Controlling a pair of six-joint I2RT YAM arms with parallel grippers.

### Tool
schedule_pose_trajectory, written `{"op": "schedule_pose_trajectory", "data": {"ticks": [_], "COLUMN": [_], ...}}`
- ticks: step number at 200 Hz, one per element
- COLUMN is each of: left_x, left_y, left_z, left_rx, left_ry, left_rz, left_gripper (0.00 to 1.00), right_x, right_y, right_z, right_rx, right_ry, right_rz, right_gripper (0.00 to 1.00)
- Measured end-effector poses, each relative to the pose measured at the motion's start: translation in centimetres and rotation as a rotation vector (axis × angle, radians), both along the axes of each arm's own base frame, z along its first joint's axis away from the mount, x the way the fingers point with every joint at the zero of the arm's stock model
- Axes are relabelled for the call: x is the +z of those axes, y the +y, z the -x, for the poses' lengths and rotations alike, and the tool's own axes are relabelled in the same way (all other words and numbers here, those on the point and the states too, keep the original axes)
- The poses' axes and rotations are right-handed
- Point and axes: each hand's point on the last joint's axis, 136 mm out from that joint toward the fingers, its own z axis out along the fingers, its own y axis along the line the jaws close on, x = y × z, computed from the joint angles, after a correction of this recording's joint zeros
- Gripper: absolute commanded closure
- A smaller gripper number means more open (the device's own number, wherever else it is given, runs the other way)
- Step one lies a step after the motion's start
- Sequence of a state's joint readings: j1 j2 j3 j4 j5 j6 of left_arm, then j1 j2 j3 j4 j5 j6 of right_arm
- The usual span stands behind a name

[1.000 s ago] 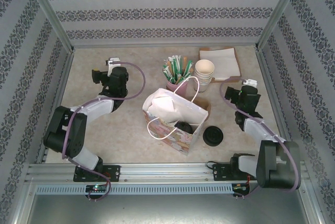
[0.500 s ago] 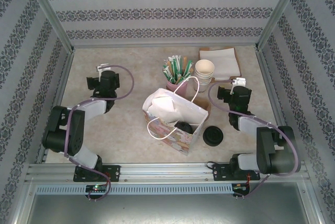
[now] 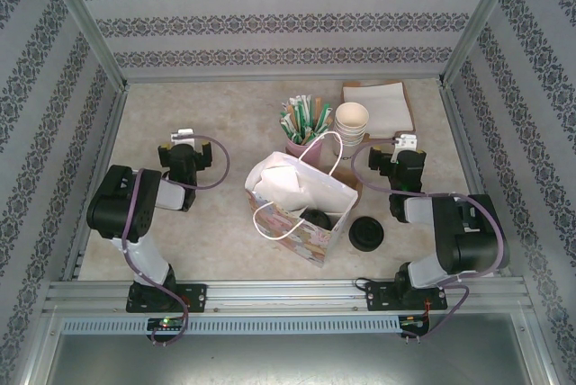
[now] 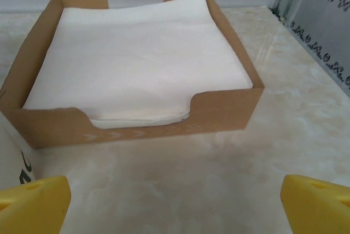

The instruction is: Pack the takeout coffee

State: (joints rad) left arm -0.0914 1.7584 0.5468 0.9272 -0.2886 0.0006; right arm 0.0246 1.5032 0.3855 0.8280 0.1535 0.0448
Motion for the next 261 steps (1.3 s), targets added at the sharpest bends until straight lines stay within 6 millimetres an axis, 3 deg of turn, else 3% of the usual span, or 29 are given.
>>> {"op": "schedule_pose_trajectory", "data": {"ticks": [50, 94, 115, 150, 163, 204, 261], "left_x": [8.0, 10.2, 8.7, 0.1, -1.4, -0.1, -0.4], "left_y": [0.2, 0.7, 1.6, 2.2, 2.1, 0.9, 1.2], "left_z": [0.6, 1.9, 2.6, 5.3, 6.2, 4.5, 5.0], "left_rx": [0.006, 0.025, 0.050, 0.056, 0.042, -0.041, -0.039], "left_ry": [-0.189, -0.120, -0.092, 0.079, 0.118, 0.032, 0.006], "left_rz": [0.027, 0.024, 0.029, 0.031, 0.039, 0.075, 0.083], "left_gripper": [0.00, 0.00, 0.00, 0.00, 0.00, 0.00, 0.00], "right_x": [0.7, 0.7, 0.7, 0.7, 0.7, 0.7, 0.7], "right_y": [0.2, 0.2, 0.2, 0.2, 0.2, 0.2, 0.2], "right_z": [-0.3, -0.3, -0.3, -0.3, -0.3, -0.3, -0.3], "right_rx": [0.010, 0.012, 0.012, 0.012, 0.012, 0.012, 0.012], "right_ry": [-0.033, -0.033, -0.033, -0.034, -0.034, -0.034, -0.034], "right_rz": [-0.005, -0.005, -0.005, -0.005, -0.006, -0.006, -0.006], "right_gripper": [0.02, 0.02, 0.02, 0.02, 0.02, 0.02, 0.02]}}
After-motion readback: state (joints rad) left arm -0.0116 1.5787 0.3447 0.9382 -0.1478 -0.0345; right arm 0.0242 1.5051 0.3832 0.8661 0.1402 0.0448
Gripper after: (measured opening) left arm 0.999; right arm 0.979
